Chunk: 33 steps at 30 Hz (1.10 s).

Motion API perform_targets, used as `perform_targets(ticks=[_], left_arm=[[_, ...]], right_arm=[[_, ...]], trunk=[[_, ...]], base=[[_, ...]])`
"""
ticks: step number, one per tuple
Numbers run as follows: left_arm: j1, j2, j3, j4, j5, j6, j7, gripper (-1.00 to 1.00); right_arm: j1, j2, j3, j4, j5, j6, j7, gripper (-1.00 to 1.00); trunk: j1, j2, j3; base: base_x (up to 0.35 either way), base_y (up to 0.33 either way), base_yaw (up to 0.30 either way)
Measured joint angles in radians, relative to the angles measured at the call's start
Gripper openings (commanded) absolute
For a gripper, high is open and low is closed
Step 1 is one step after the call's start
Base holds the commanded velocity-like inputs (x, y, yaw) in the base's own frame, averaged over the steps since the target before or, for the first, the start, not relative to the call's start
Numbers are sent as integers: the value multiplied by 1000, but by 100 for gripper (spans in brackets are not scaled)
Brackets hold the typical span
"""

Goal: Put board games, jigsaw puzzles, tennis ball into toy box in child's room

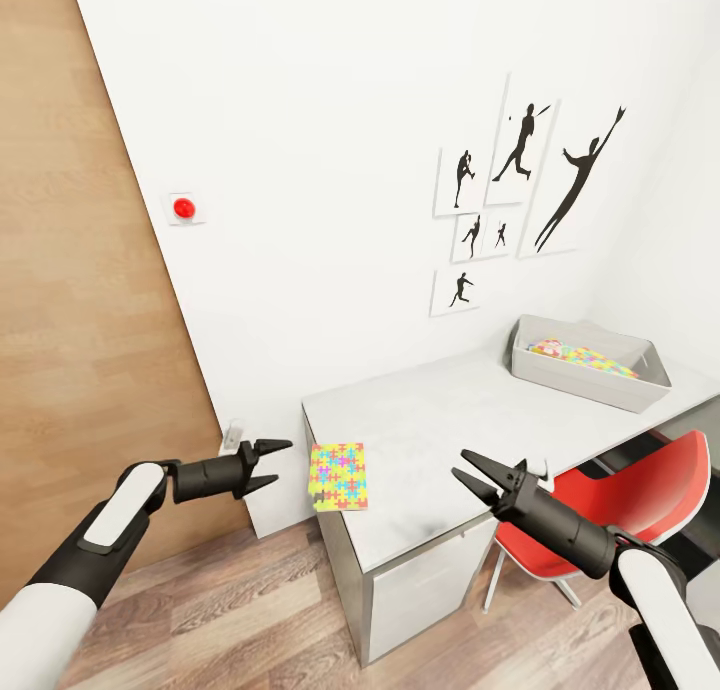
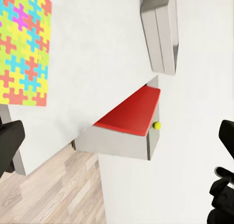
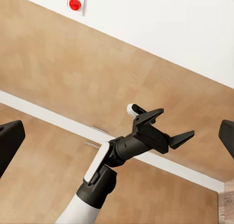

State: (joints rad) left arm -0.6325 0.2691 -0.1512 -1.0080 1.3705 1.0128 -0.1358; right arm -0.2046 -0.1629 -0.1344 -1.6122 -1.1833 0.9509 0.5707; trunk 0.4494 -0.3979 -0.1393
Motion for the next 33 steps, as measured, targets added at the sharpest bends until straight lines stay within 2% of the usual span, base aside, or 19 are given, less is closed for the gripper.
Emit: perform_targets(ticks=[7,12,33], left_arm=[[0,32,2,0,3,6,-12,100],[0,44,3,0,8,8,-13,100],[0,49,4,0,11,11,-33,100]], right_arm=[[0,1,-5,0,1,-1,0,100],[0,1,-4,0,1,-2,-1,100],[0,-7,-6,1,3,-30,-1,100]], trunk=[[0,0,0],[0,0,0],[81,-147,-66]], base=[[0,0,0],[0,0,0],[0,0,0]])
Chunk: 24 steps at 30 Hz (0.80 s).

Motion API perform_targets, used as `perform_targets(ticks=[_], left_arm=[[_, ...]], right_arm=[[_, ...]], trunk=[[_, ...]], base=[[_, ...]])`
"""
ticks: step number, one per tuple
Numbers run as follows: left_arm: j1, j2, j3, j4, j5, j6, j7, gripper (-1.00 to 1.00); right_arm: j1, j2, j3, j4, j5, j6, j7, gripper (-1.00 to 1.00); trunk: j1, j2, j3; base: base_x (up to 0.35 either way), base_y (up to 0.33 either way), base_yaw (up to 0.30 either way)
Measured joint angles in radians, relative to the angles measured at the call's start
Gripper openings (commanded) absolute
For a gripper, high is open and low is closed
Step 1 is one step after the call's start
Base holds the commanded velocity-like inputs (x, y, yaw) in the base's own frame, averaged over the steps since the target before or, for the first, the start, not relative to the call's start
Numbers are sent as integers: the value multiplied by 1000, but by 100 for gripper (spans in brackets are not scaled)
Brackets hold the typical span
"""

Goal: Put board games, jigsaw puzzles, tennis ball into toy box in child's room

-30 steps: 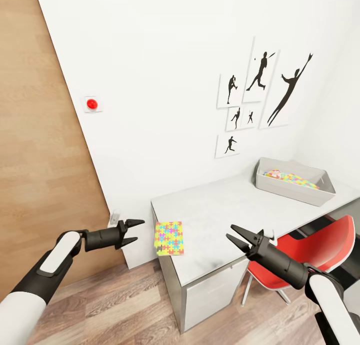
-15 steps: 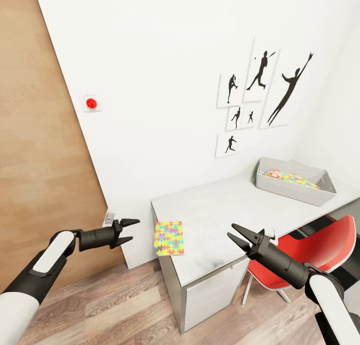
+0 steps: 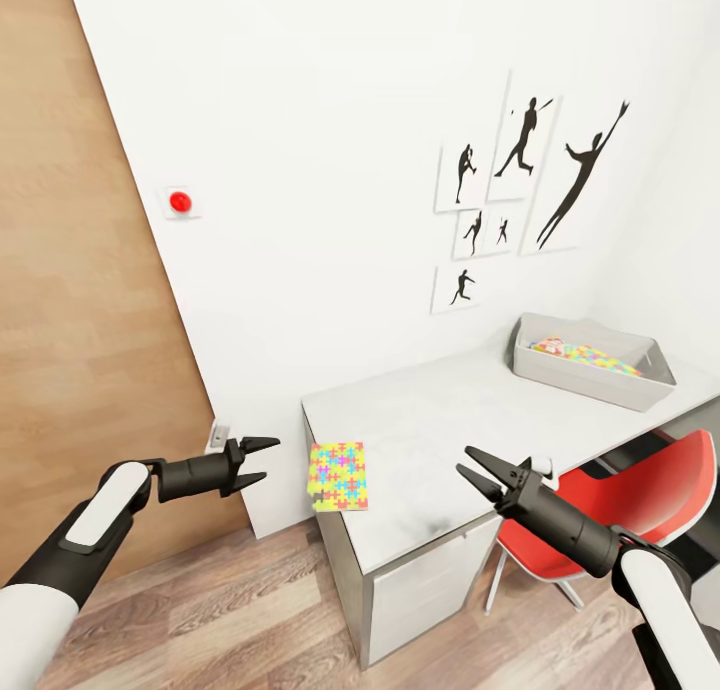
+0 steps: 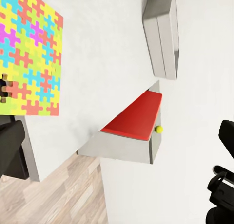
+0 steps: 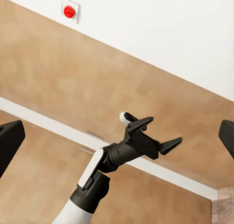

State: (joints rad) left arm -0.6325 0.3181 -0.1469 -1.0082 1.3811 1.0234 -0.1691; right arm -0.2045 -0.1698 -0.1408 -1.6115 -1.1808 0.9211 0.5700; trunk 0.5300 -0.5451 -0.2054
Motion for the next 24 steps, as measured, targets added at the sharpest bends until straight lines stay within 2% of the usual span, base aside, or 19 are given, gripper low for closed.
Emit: perform_targets(ticks=[16,24], left_arm=[[0,-3,-1,-4,1,-1,-3,100],[0,2,0,-6,-3,0,-60,100]], right_arm=[[1,-2,-26,4,0,0,1,100],[1,-7,-29,4,0,1,6,100]], trunk=[[61,-112,-50],[92,-168,-76]], base=[[0,0,0],[0,0,0]])
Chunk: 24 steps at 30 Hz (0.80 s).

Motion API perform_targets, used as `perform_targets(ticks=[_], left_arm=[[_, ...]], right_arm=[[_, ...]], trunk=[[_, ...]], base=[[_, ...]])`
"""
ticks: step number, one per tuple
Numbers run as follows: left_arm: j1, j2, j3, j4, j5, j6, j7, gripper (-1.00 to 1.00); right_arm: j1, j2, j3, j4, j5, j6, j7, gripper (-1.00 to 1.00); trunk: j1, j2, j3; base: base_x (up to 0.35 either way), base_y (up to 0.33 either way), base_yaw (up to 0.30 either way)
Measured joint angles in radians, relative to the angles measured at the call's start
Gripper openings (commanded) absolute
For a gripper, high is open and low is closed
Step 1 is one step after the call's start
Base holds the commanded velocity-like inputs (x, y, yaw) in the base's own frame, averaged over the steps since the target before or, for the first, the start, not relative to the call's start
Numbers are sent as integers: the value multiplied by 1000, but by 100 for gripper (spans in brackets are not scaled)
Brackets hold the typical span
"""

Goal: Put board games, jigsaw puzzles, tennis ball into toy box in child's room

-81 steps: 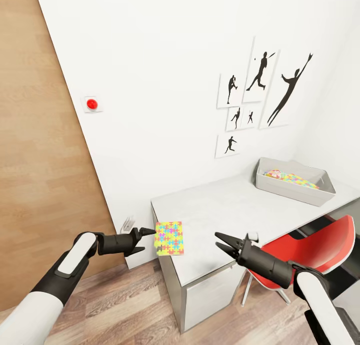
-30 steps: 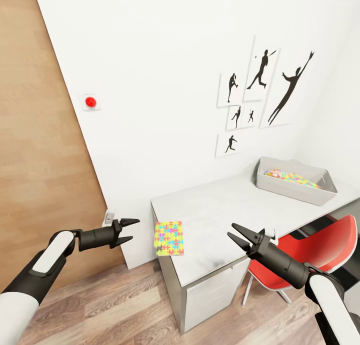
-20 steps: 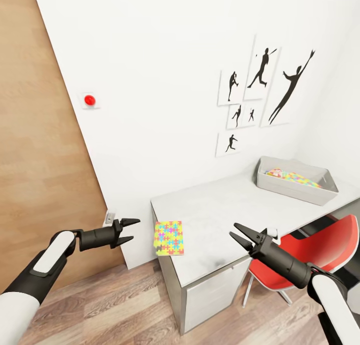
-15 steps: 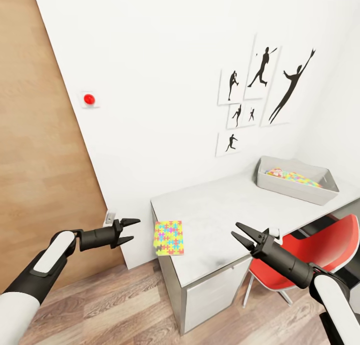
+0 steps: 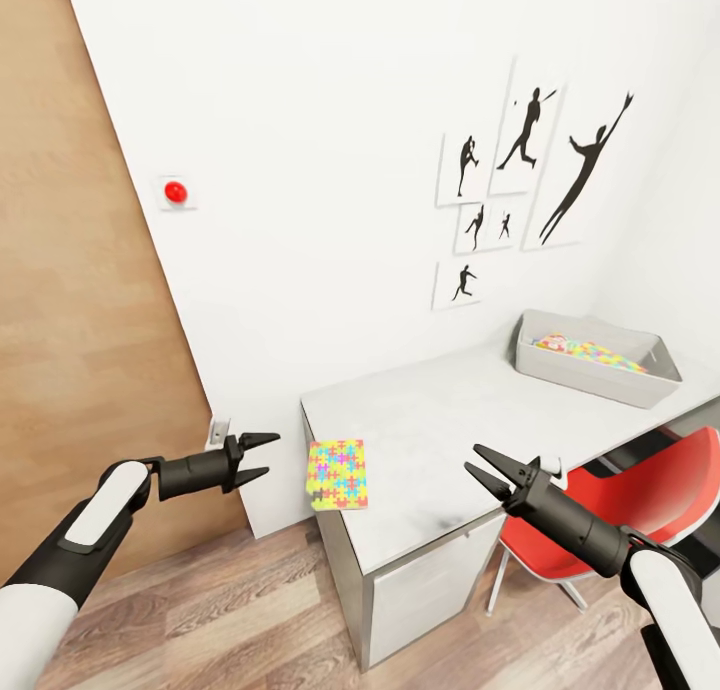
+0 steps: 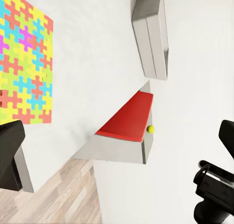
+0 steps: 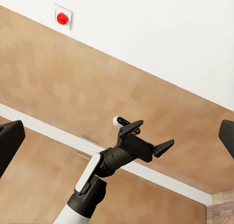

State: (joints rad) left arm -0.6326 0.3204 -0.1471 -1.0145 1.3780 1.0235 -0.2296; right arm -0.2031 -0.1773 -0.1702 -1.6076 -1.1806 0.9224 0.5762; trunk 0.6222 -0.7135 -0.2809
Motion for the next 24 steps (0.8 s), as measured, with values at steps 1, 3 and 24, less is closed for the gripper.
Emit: perform_targets(ticks=[1,3,24], left_arm=[[0,0,0,0,0,0,-4,100],[0,0,0,0,0,1,-7,100],[0,42,0,3,-2,1,-38,100]], right_arm=[[0,0,0,0,0,0,0,100],[0,-1,0,0,0,0,0,100],[0,-1,-14,-3,-6,14,109,100]], trunk=[[4,-7,-3],[12,-21,-9],[92,-168,-75]], base=[[0,0,0],[0,0,0],[0,0,0]])
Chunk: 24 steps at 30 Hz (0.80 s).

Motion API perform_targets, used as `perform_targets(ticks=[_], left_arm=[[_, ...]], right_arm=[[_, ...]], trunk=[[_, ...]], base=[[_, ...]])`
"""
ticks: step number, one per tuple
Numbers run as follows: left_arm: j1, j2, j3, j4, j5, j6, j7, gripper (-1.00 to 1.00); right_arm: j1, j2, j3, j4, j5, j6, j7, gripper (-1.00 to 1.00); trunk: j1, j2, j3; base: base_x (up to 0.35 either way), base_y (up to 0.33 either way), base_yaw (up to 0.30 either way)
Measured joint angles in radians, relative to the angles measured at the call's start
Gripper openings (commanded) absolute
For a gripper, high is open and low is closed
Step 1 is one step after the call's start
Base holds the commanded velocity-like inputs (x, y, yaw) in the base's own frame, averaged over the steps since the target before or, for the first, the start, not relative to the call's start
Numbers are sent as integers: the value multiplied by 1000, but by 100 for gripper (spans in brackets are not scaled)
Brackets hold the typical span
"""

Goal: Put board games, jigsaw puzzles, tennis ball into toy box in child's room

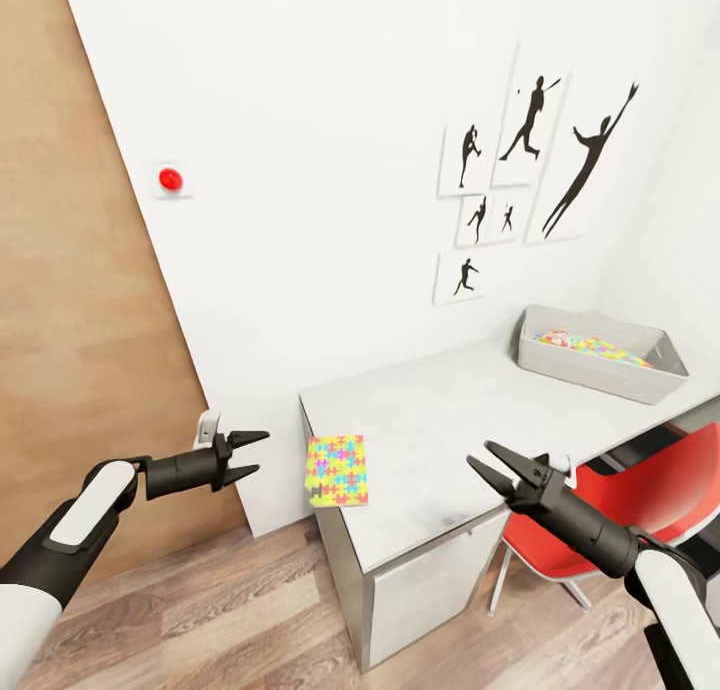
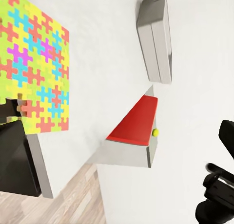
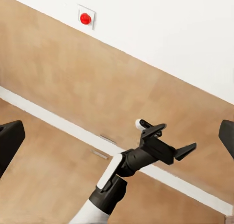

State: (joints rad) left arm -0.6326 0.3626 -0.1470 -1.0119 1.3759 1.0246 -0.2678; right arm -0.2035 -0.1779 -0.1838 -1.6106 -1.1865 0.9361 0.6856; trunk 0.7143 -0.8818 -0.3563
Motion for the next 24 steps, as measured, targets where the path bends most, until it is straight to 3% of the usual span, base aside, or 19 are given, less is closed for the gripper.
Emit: perform_targets(ticks=[6,11,24], left_arm=[[0,0,0,3,-5,0,-1,100],[0,2,0,8,-7,-1,-1,100],[0,6,0,10,-8,-1,-1,100]], right_arm=[[-4,-1,-32,-1,3,0,97,100],[-5,0,-54,-1,3,0,109,100],[-6,0,-61,0,5,-2,111,100]], trunk=[[23,-42,-19],[42,-77,-35],[92,-168,-75]], base=[[0,0,0],[0,0,0],[0,0,0]])
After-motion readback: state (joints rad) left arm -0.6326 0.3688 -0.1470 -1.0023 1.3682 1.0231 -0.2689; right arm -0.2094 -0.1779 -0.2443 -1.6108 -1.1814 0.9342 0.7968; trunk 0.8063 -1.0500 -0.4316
